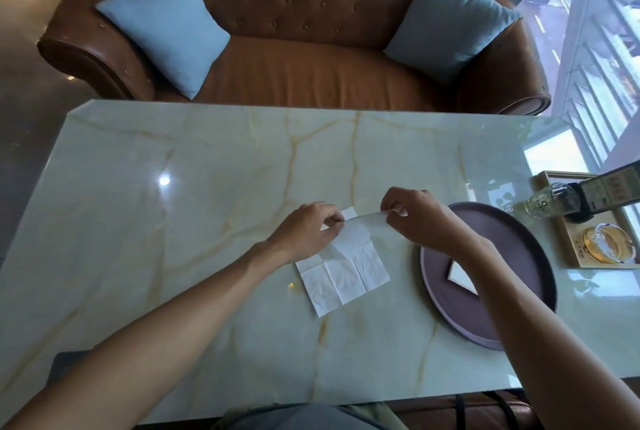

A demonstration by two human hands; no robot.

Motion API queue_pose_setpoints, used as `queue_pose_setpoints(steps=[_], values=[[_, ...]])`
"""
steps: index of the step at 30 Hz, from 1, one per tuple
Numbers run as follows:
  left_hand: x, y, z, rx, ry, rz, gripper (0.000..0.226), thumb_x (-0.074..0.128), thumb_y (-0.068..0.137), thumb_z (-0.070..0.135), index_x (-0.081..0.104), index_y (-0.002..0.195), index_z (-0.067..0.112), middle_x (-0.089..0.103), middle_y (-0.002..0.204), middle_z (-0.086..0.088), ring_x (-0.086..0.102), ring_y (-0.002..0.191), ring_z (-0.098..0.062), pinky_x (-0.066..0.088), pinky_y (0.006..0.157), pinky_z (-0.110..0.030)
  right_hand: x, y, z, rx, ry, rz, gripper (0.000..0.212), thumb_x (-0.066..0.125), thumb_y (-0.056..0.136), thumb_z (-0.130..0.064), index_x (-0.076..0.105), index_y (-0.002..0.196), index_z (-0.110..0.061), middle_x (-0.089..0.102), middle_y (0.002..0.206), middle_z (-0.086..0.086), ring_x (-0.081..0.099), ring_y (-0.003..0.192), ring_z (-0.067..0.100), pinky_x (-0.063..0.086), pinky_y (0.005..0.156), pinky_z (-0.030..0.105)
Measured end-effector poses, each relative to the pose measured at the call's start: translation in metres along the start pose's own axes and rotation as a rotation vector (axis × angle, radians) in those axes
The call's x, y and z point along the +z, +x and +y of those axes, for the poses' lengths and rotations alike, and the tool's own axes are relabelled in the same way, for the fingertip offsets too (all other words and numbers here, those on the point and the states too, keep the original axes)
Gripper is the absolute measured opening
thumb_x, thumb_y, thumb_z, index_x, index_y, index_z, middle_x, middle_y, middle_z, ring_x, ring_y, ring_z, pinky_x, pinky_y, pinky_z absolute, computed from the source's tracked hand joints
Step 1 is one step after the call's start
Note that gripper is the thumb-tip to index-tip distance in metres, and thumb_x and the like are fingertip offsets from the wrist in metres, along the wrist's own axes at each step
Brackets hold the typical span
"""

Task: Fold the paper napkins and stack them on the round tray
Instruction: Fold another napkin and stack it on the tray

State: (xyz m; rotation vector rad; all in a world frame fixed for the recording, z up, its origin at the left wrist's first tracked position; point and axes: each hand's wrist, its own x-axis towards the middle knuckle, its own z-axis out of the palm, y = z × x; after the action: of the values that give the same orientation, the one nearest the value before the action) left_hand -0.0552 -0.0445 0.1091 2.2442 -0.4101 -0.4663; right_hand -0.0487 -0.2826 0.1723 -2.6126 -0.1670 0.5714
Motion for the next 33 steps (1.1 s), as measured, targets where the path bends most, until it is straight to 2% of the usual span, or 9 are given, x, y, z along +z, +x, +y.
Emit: queue_pose_setpoints(steps=[3, 5, 9, 14, 20, 24, 28, 30, 33], values=[[-0.003, 0.003, 0.009, 0.040, 0.027, -0.028, 0.013, 0.060, 0.096, 0.029, 0.067, 0.088, 0.021, 0.063, 0.078, 0.015, 0.059, 0.070, -0.001, 0.045, 0.068, -0.022, 0.001, 0.000, -0.006, -0.063, -0.136, -0.094, 0.039, 0.067, 0.087, -0.034, 0.058, 0.124, -0.027, 0.066, 0.119, -0.005, 0.062, 0.114, 0.021, 0.046, 0.099, 0.039], [-0.006, 0.005, 0.012, 0.062, 0.071, -0.051, 0.017, 0.060, 0.096, 0.036, 0.063, 0.085, 0.023, 0.064, 0.077, 0.013, 0.060, 0.070, -0.007, 0.047, 0.066, -0.025, 0.010, 0.005, -0.016, -0.141, -0.227, -0.112, 0.045, 0.066, 0.090, -0.039, 0.057, 0.132, -0.025, 0.064, 0.129, -0.005, 0.060, 0.118, 0.020, 0.040, 0.104, 0.038], [-0.020, 0.002, 0.012, 0.041, 0.108, -0.063, 0.013, 0.058, 0.089, 0.033, 0.065, 0.090, 0.021, 0.069, 0.084, 0.009, 0.065, 0.079, -0.017, 0.054, 0.073, -0.036, 0.023, 0.016, -0.028, -0.194, -0.267, -0.061, 0.020, 0.052, 0.100, -0.028, 0.068, 0.112, -0.025, 0.075, 0.101, -0.002, 0.067, 0.099, 0.025, 0.042, 0.086, 0.033], [-0.028, -0.007, -0.003, -0.028, 0.064, -0.018, 0.003, 0.060, 0.087, 0.021, 0.060, 0.090, 0.023, 0.066, 0.079, 0.010, 0.061, 0.074, -0.014, 0.049, 0.068, -0.031, 0.024, 0.022, -0.034, -0.160, -0.209, -0.084, 0.023, 0.051, 0.100, -0.025, 0.071, 0.111, -0.025, 0.075, 0.104, 0.003, 0.066, 0.098, 0.029, 0.051, 0.081, 0.038], [-0.030, -0.013, -0.016, -0.063, 0.027, -0.012, 0.017, 0.057, 0.097, 0.026, 0.071, 0.107, 0.023, 0.070, 0.089, 0.008, 0.065, 0.082, -0.014, 0.049, 0.073, -0.027, 0.023, 0.031, -0.026, -0.133, -0.200, -0.081, 0.022, 0.051, 0.100, -0.027, 0.072, 0.103, -0.026, 0.074, 0.096, 0.000, 0.066, 0.090, 0.027, 0.048, 0.076, 0.035], [-0.036, -0.016, -0.022, -0.083, -0.032, -0.012, 0.018, 0.059, 0.099, 0.030, 0.073, 0.092, 0.021, 0.069, 0.081, 0.012, 0.059, 0.071, -0.003, 0.041, 0.066, -0.021, 0.022, 0.038, -0.022, -0.120, -0.070, -0.088, 0.019, 0.059, 0.097, -0.024, 0.078, 0.096, -0.022, 0.077, 0.092, -0.002, 0.070, 0.089, 0.021, 0.053, 0.081, 0.035], [-0.044, -0.022, -0.028, -0.134, -0.093, 0.005, 0.026, 0.062, 0.099, 0.028, 0.065, 0.074, 0.031, 0.062, 0.062, 0.024, 0.052, 0.059, 0.007, 0.035, 0.058, -0.013, 0.010, 0.039, -0.021, -0.054, 0.016, -0.061, 0.016, 0.065, 0.096, -0.020, 0.080, 0.099, -0.015, 0.077, 0.094, 0.001, 0.067, 0.086, 0.016, 0.045, 0.076, 0.025], [-0.048, -0.026, -0.034, -0.142, -0.098, 0.005, 0.025, 0.063, 0.098, 0.028, 0.066, 0.074, 0.024, 0.066, 0.065, 0.017, 0.051, 0.059, 0.004, 0.038, 0.059, -0.019, 0.006, 0.038, -0.019, -0.024, 0.041, -0.059, 0.015, 0.066, 0.095, -0.021, 0.080, 0.098, -0.015, 0.078, 0.093, 0.002, 0.069, 0.087, 0.018, 0.048, 0.077, 0.027], [-0.054, -0.032, -0.042, -0.186, -0.152, 0.020, 0.018, 0.065, 0.097, 0.029, 0.077, 0.093, 0.016, 0.076, 0.085, 0.000, 0.066, 0.076, -0.014, 0.051, 0.075, -0.033, 0.002, 0.040, -0.016, -0.011, 0.136, -0.078, 0.012, 0.068, 0.094, -0.022, 0.079, 0.093, -0.019, 0.078, 0.092, 0.000, 0.072, 0.091, 0.021, 0.053, 0.085, 0.034]])
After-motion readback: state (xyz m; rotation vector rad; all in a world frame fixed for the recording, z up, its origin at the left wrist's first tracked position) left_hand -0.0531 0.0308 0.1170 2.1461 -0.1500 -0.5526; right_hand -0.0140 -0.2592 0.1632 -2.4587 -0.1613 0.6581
